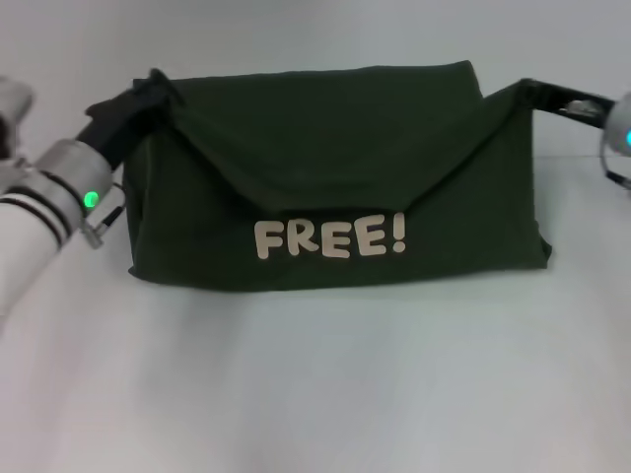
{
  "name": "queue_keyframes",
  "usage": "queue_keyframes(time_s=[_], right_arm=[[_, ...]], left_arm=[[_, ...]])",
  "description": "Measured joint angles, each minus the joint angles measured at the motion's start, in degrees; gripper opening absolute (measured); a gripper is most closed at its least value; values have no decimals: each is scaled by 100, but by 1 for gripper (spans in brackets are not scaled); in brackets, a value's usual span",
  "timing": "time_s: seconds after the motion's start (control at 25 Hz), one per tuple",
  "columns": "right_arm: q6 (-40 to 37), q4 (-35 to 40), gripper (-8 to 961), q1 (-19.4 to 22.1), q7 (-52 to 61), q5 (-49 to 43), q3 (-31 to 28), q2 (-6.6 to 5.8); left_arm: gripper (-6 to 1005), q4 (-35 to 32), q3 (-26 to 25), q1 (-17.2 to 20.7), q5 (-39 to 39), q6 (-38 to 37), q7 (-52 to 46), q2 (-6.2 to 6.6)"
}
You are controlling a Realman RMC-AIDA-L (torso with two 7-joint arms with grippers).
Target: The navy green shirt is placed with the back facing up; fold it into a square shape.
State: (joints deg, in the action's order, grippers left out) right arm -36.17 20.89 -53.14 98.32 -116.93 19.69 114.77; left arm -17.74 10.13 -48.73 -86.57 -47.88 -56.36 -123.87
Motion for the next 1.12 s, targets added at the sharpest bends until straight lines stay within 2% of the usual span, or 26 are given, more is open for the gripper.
queue_keyframes(time_s=[0.16, 0.36, 0.76, 0.88, 1.12], right_arm=[[686, -227, 35, -232, -443, 79, 35, 177], [1085, -478, 38, -230, -1265, 706, 43, 329], [1059, -606, 50, -58, -1510, 1040, 43, 327], [1046, -576, 54, -51, -1516, 1037, 49, 362], [948, -545, 62, 24, -1602, 1043, 360, 355]], left_arm=[[40, 389, -5, -168, 496, 399, 1034, -6], [64, 701, -4, -176, 718, 606, 1706, -12], [111, 806, 12, -54, 726, 674, 1776, -23], [125, 813, 31, -67, 728, 637, 1752, -24], [153, 810, 6, -56, 733, 573, 1745, -39]])
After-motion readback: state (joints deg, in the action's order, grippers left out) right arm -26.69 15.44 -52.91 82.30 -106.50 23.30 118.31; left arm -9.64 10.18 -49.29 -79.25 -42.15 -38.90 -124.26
